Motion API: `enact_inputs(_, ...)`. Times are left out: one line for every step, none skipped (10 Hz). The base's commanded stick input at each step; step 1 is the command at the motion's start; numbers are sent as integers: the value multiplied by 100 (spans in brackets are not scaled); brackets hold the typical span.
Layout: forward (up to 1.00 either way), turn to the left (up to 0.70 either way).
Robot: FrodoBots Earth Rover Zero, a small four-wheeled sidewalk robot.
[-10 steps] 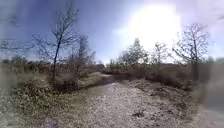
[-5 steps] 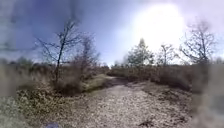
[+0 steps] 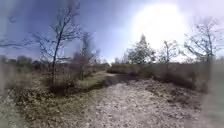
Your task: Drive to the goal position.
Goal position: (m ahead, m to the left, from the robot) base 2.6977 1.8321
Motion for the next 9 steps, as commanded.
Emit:
enact_inputs(70, -8)
enact_inputs(70, -9)
enact_inputs(70, -13)
enact_inputs(70, -16)
enact_inputs(70, -17)
enact_inputs(70, -19)
enact_inputs(70, -12)
enact_inputs(70, -13)
enact_inputs(70, -15)
